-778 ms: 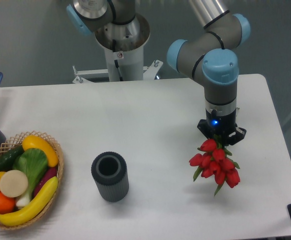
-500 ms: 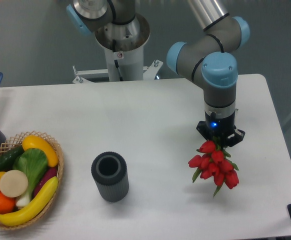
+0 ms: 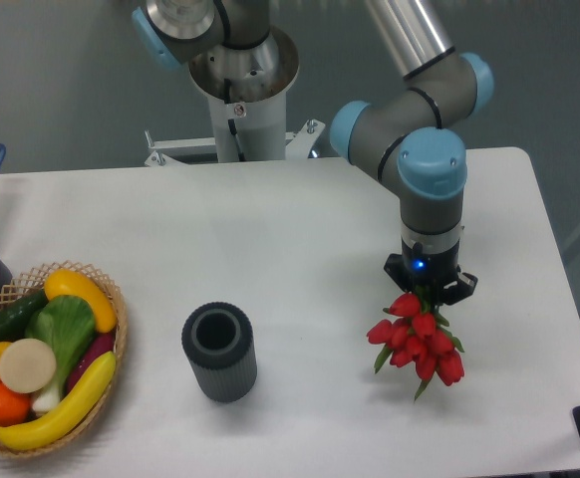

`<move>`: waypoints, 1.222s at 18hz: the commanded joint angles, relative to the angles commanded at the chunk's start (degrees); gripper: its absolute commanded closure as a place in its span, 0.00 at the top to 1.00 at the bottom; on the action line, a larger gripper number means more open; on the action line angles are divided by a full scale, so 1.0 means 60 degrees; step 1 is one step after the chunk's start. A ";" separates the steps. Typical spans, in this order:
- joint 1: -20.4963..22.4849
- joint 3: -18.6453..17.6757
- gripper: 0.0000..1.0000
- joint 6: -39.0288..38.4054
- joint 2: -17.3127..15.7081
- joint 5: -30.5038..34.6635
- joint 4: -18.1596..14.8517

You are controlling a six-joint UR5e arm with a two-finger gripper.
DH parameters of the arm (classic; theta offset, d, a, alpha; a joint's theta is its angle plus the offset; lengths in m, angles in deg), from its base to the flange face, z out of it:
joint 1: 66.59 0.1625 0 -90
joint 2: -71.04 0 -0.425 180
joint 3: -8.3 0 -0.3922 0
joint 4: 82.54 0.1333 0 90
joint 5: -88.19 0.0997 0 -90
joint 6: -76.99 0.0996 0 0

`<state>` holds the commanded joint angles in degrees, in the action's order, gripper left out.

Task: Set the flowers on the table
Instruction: 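Lower the held red tulips toward the table with the gripper, then open the gripper to release the red tulips onto the table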

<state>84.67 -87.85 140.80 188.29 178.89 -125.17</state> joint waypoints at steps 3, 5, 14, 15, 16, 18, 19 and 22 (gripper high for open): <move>-0.0132 0.0263 0.18 0.0000 0.0322 0.0248 0.0015; -0.0235 0.0381 0.35 0.0029 0.0440 0.0249 0.0015; -0.0220 0.0250 1.00 -0.0059 0.0265 0.0176 0.0176; -0.0220 0.0220 1.00 -0.0059 0.0134 0.0190 0.0176; -0.0177 0.0220 1.00 -0.0044 -0.0012 0.0162 0.0176; 0.0027 0.0118 1.00 -0.0015 -0.0393 0.0176 0.0059; 0.0159 -0.0028 1.00 0.0043 -0.0569 0.0132 0.0059; 0.0569 -0.0073 1.00 0.0276 -0.0702 -0.0131 0.0059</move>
<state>88.08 -88.29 142.46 184.07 178.11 -124.82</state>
